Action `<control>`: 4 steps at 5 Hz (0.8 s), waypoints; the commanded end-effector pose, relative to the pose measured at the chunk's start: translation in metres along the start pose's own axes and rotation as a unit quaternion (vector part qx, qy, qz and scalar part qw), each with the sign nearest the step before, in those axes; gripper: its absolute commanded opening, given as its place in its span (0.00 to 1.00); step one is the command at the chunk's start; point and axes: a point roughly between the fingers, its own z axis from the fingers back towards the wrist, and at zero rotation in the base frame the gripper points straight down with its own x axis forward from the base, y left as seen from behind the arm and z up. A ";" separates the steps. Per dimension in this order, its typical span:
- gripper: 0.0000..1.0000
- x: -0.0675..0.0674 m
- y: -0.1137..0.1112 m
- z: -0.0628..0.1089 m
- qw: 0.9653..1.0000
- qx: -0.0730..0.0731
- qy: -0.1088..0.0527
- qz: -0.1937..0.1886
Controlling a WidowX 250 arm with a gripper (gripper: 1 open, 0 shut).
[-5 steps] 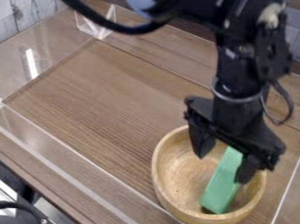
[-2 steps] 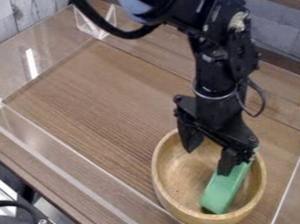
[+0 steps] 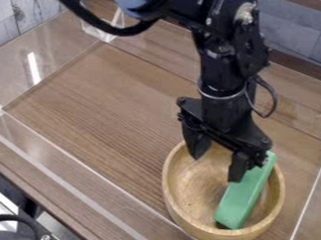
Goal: Put green object into wooden bowl
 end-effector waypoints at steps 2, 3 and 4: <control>0.00 0.012 -0.014 0.016 0.999 -0.008 -0.040 -0.005; 1.00 0.007 -0.027 0.010 0.999 -0.008 -0.041 -0.004; 1.00 0.010 -0.030 0.019 0.999 -0.005 -0.048 0.001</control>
